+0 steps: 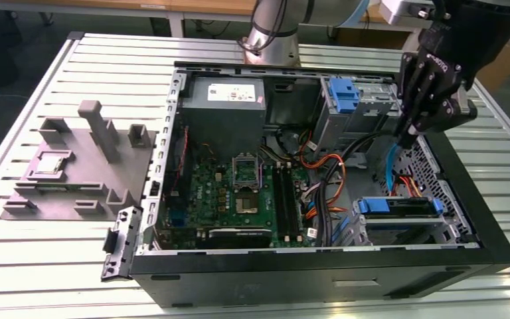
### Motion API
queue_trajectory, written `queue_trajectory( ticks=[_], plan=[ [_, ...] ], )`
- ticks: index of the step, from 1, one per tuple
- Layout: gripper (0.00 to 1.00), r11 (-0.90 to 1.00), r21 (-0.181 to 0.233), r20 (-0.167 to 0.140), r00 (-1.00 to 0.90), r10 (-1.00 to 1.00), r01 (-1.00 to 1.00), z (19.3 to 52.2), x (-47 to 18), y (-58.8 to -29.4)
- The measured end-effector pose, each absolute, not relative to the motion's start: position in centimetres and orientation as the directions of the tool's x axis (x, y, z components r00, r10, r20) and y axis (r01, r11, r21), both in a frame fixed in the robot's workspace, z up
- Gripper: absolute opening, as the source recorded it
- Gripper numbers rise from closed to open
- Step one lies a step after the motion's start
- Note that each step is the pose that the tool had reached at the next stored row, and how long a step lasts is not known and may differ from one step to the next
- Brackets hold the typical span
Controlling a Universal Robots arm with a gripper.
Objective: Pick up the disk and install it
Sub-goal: 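Insert the second disk wire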
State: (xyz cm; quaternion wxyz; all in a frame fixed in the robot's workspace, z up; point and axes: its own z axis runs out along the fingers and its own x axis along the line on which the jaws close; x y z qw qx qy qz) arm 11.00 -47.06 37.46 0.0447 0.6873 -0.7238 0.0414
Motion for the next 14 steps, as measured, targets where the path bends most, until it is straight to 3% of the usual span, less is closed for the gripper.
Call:
queue_trajectory(
  ticks=[6,10,14],
  plan=[
    [0.25,0.053,-0.001,0.166,-0.052,-0.985,-0.999,37.1,11.1,-47.0],
    [0.25,0.053,-0.001,0.177,-0.052,-0.983,-0.999,36.5,11.1,-47.0],
    [0.16,0.053,-0.002,0.191,-0.052,-0.980,-0.999,36.1,11.1,-47.0]
  ],
)
